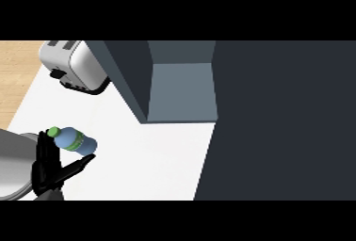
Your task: Pick up the bottled water, place it into the cabinet and close the cabinet
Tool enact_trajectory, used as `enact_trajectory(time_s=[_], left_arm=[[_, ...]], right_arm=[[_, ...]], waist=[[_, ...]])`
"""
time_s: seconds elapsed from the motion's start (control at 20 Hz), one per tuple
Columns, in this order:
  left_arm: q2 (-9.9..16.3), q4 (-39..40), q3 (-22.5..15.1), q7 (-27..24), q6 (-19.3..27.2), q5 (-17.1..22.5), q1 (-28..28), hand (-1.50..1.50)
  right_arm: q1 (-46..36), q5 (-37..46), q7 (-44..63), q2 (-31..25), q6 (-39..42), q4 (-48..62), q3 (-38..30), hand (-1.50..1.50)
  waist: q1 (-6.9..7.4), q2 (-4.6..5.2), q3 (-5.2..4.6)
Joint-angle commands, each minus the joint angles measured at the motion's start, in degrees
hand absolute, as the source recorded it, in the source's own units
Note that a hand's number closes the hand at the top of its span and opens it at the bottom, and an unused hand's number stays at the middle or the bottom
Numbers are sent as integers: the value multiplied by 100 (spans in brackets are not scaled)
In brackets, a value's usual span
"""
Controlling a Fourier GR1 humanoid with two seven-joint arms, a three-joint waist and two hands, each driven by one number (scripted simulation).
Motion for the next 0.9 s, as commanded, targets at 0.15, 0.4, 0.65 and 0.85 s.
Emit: enact_trajectory(time_s=[0.15, 0.4, 0.65, 0.85], left_arm=[[397, 1296, 262, -683, -105, 165, -833, -150], [445, 1693, 128, -875, -596, 117, -1091, 150], [404, 1421, -440, -1418, 271, -584, -1022, 150], [114, 1319, -566, -1637, 1023, -732, -1314, 150]], right_arm=[[292, 378, -121, -207, 79, -400, 99, -150], [-367, 575, 455, 80, -182, -355, 102, -150], [3, 236, 276, -324, -5, -670, -43, -150], [394, 199, -549, -329, -14, -128, 70, -150]], waist=[[-32, 15, -2], [-33, 23, -11], [-64, -1, 0], [-18, -4, 11]])
